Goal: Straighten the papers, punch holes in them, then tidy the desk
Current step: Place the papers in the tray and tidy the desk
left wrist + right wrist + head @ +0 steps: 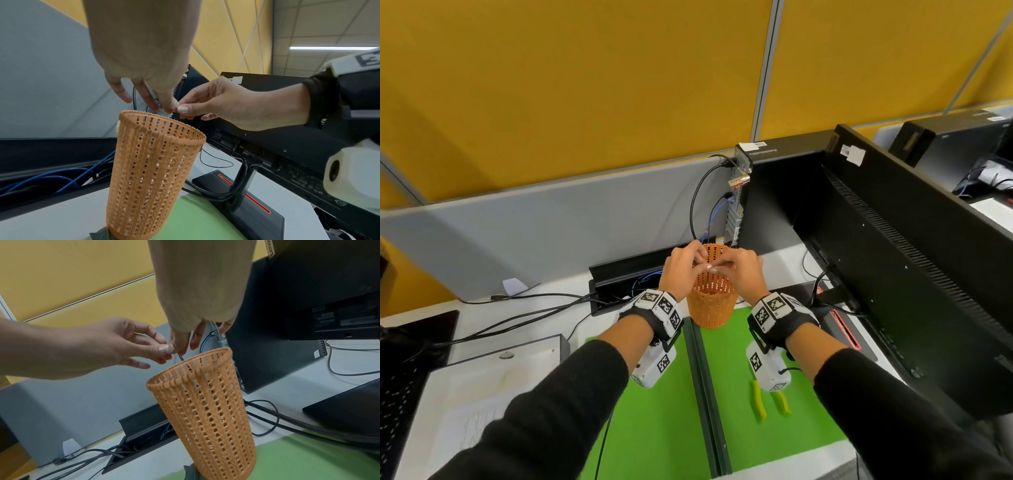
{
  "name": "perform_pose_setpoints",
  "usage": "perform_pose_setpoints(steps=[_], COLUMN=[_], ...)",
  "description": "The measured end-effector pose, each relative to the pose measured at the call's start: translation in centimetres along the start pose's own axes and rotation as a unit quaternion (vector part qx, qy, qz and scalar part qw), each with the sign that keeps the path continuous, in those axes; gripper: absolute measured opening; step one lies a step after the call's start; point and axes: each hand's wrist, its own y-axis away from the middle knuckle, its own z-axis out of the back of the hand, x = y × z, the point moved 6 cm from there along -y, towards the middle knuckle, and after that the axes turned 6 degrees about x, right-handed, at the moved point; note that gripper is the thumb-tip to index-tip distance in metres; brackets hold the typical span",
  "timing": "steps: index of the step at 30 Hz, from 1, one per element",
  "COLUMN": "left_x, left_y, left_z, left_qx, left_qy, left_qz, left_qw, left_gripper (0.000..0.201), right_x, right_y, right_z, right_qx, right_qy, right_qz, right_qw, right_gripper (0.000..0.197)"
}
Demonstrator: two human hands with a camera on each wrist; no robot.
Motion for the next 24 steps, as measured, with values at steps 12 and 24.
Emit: perform_pose_setpoints(steps=[12,24], left_x=[-0.2,0.6], left_y=[0.3,1.3], left_z=[0.3,3.4], left_qx=[-0.005,0.000], left_qy=[-0.004,-0.035], left_qz=[0.011,0.013], left_qw=[1.000,0.999], left_gripper=[0.016,0.015], right_x=[0.2,-0.5], right_y=[0.4,0.0], right_z=[0.0,1.4], right_qx=[0.014,0.046], right_qy=[0.046,0.120], right_qz=[0.028,-0.057], right_qw=[0.998,0.990], right_gripper=[0.016,0.012])
